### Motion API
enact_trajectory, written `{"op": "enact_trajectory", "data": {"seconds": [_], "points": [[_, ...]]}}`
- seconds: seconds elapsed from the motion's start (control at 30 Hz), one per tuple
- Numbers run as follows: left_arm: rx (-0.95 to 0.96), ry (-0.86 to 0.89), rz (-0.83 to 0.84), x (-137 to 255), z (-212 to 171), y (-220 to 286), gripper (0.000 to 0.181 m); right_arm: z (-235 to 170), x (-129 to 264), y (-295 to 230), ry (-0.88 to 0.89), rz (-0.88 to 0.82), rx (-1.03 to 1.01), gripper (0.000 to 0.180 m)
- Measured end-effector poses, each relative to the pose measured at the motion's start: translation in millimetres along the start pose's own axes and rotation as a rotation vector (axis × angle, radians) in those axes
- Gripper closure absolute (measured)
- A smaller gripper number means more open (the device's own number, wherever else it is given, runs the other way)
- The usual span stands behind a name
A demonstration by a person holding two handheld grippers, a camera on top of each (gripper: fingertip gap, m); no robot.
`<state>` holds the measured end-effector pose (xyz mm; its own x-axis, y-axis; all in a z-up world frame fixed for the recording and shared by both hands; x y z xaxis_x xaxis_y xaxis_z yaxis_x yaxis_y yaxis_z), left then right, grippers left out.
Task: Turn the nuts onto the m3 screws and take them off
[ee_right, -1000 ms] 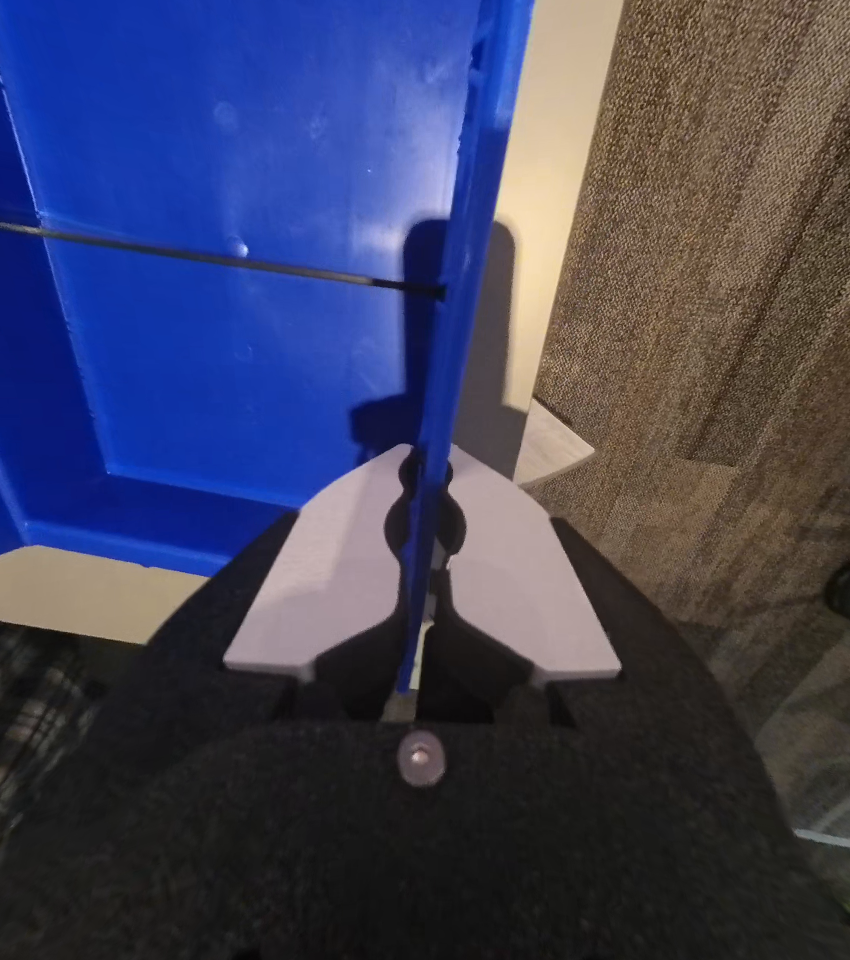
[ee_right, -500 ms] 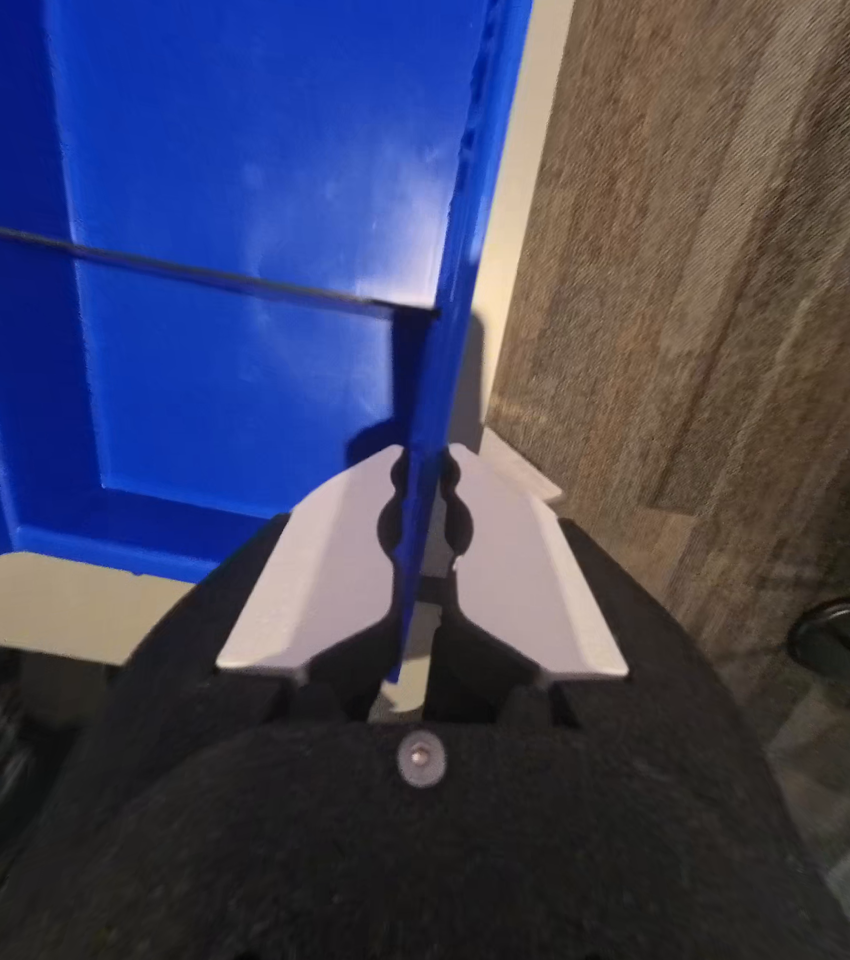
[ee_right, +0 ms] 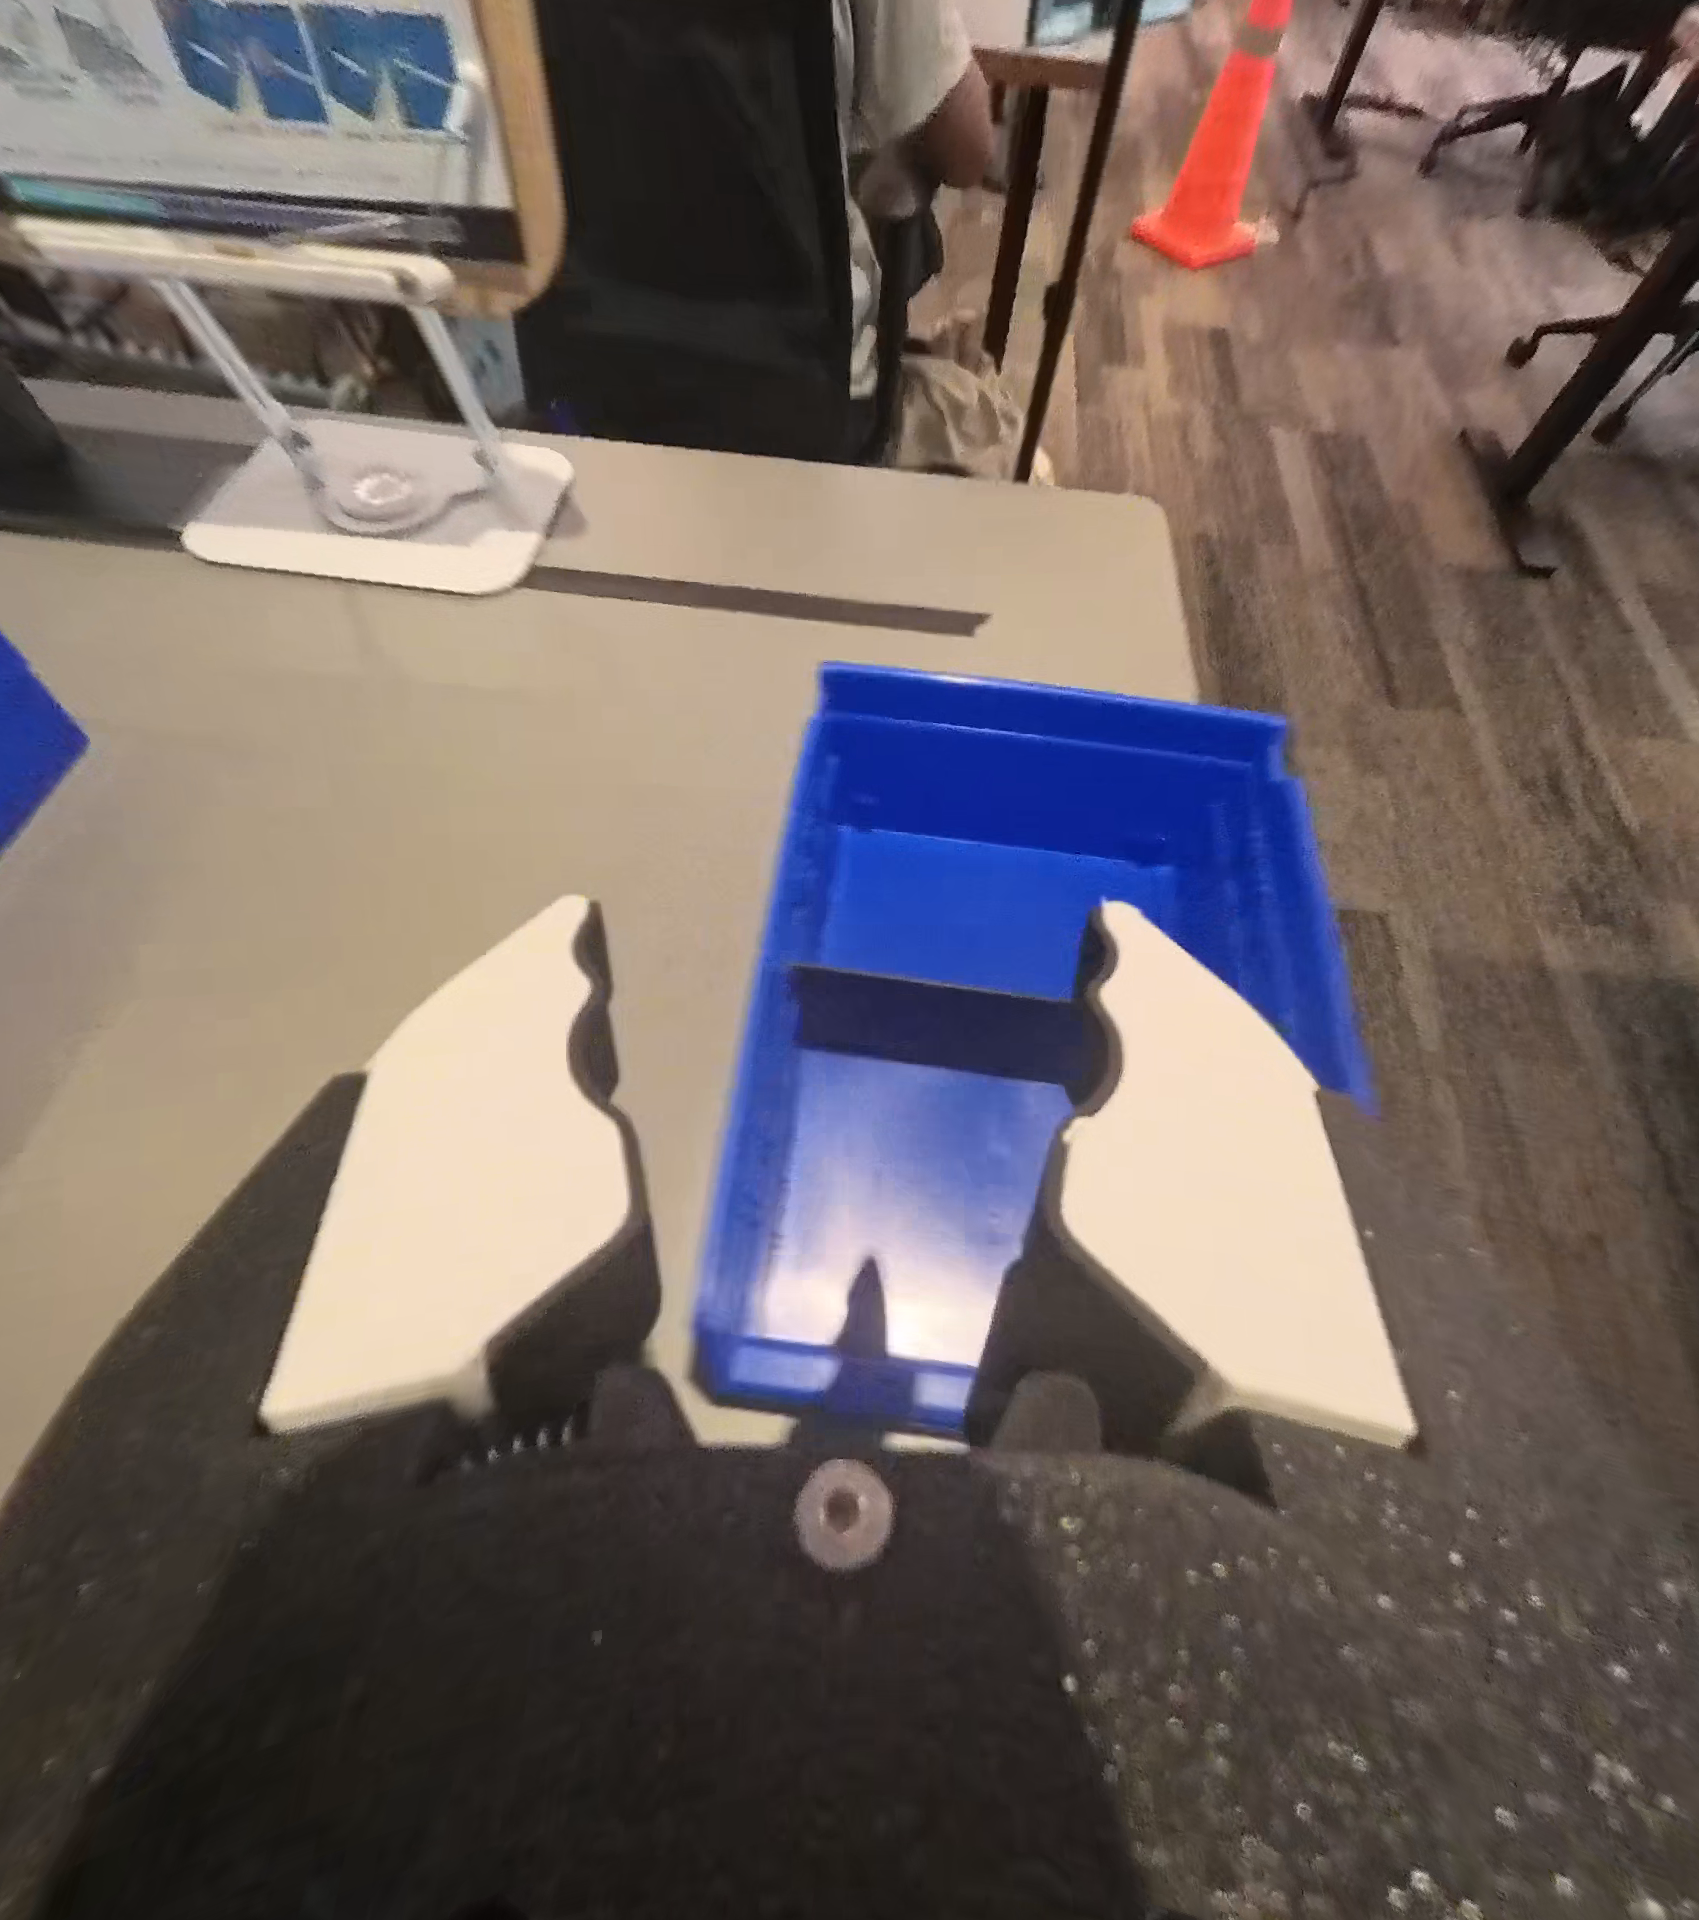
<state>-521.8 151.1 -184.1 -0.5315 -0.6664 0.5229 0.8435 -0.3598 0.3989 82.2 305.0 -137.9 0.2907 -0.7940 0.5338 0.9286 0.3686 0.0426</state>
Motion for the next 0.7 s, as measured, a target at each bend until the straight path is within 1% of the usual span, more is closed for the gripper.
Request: {"op": "enact_trajectory", "data": {"seconds": [0.07, 0.13, 0.27, 0.33, 0.47, 0.6, 0.7], "points": [[-0.002, -0.010, 0.010, -3.8, -0.9, -2.8, 0.122, -13.9, 0.6, -34.9, 0.065, 0.009, -0.024, 0.092], [0.007, -0.045, 0.027, -9.9, -2.4, -6.7, 0.118, -27.2, -2.5, -69.4, 0.114, 0.060, -0.056, 0.091], [0.031, -0.156, 0.099, -25.5, -3.2, -17.4, 0.112, -42.5, -14.2, -123.7, 0.129, 0.158, -0.114, 0.094], [0.044, -0.211, 0.165, -31.7, -0.7, -25.6, 0.111, -44.6, -19.2, -144.4, 0.132, 0.203, -0.131, 0.096], [0.082, -0.318, 0.384, -37.8, 2.5, -56.0, 0.106, -50.4, -27.9, -172.3, 0.123, 0.229, -0.117, 0.101], [0.174, -0.463, 0.465, -48.9, -11.8, -75.9, 0.106, -61.7, -36.0, -185.7, 0.106, 0.260, -0.120, 0.105], [0.222, -0.536, 0.501, -57.1, -24.7, -86.7, 0.110, -64.8, -41.2, -193.4, 0.084, 0.314, -0.137, 0.106]]}}
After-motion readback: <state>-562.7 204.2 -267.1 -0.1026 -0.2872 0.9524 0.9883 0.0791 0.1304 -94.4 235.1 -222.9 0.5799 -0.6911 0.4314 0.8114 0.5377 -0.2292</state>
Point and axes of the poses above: each gripper's, where its closed fingertips meet, x back along the fingers, z out of its top, y = z × x across the jaws, the point moved 5 cm from there along x, back along the fingers, and after that the axes turned 5 degrees about -y, right-handed, at the moved point
